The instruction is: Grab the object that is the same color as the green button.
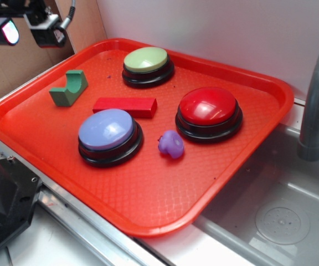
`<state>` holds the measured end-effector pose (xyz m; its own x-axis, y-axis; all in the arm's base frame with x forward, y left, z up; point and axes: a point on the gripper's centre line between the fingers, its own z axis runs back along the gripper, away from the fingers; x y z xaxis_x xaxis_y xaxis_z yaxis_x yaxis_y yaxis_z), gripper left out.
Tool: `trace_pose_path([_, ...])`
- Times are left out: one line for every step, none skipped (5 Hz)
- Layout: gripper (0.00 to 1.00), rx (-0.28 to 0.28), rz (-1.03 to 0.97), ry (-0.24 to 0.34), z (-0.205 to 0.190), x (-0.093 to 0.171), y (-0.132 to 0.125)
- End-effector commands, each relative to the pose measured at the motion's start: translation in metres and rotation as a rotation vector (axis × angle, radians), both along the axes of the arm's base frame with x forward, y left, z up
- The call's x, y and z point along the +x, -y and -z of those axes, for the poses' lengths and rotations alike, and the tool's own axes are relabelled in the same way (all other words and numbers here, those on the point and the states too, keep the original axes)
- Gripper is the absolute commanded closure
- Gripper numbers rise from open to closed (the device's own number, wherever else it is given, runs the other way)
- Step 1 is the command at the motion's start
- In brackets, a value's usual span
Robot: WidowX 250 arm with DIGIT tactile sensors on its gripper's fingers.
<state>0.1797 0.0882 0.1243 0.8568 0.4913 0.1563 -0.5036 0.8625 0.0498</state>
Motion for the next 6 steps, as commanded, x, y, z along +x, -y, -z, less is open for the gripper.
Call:
trace_pose_path([0.0,0.012,-0.115,0.021,0.051,0.011,-0.043])
trace_pose_path([0.0,-0.018,-0.104,0.014,0.072,0.014,-0.042])
trace_pose_path([0.0,-0.04,-0.107,0.006,0.092,0.013,-0.038])
trace_pose_path([0.0,-0.105,-0.086,0.022,0.096,0.014,-0.034])
trace_pose_path([0.0,-0.099,-0.095,0.011,0.104,0.015,-0.033])
trace_pose_path([0.77,-0.088,-0.097,0.027,0.105,0.016,-0.031])
